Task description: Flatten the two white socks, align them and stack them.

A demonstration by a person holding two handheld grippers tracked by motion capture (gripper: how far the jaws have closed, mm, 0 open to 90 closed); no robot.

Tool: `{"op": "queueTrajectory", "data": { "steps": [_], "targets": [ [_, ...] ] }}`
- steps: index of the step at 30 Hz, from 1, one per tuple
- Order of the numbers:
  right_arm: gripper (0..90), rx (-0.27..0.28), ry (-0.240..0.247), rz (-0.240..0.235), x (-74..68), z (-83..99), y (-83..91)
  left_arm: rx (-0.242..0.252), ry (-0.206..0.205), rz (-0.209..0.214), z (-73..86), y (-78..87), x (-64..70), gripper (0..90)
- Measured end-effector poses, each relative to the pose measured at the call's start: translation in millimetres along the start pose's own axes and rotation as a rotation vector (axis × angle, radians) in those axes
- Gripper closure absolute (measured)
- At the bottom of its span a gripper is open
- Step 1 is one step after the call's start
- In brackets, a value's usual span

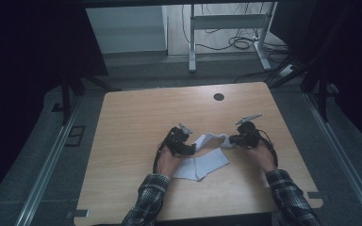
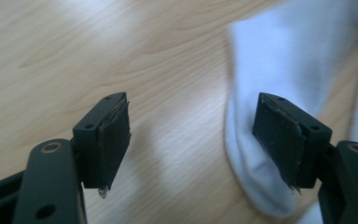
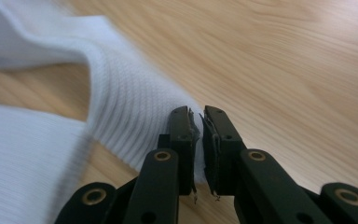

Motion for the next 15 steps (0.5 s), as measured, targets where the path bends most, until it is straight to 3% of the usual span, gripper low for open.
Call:
{"op": "queueTrajectory", "data": {
  "steps": [4,6,11,15],
  "targets": [
    [79.3,0.011,-0.003,0.073,17.1,-0.9,11.9,-0.015,0.028,-0.026,3.5,1.2,-7.3,27.3],
    [78.1,0.026,-0.001,0.081,20.1,-4.0,18.8,-0.018,0.021,-0.041,3.6,2.5,-8.4,27.4],
    [72.6,0.056,-0.012,0.045,14.3,-9.8,38.4,-0.001,0.03,-0.06,2.3,12.9,-14.7,30.2],
    [57.8,0.047,-0.059,-0.013,2.9,-6.0,44.6,0.025,0.058,-0.006,2.4,15.1,-15.9,30.3]
  ]
}}
Point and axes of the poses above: each handheld gripper's, and its own axes: y roughly backward along the jaws, z roughly out of its underside, x roughly to its right, the point moved 4 cm from there along -y, roughly forward along the jaws, and after that the axes turned 11 degrees about -y, right-handed, at the moved point
